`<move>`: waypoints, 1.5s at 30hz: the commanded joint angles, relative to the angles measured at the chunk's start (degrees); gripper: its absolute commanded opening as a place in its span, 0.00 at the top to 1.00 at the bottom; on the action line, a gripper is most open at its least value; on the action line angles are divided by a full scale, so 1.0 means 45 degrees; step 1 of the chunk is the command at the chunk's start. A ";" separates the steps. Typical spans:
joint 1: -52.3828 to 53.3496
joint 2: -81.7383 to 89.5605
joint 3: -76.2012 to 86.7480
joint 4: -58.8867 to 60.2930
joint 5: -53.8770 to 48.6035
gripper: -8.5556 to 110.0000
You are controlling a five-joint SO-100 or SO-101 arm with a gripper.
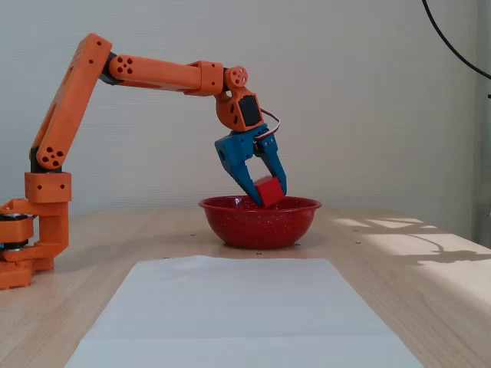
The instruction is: Grasp the red cube and put it in the red bowl
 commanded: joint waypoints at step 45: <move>-0.5508 1.2637 0.5156 0.1348 -0.0117 0.92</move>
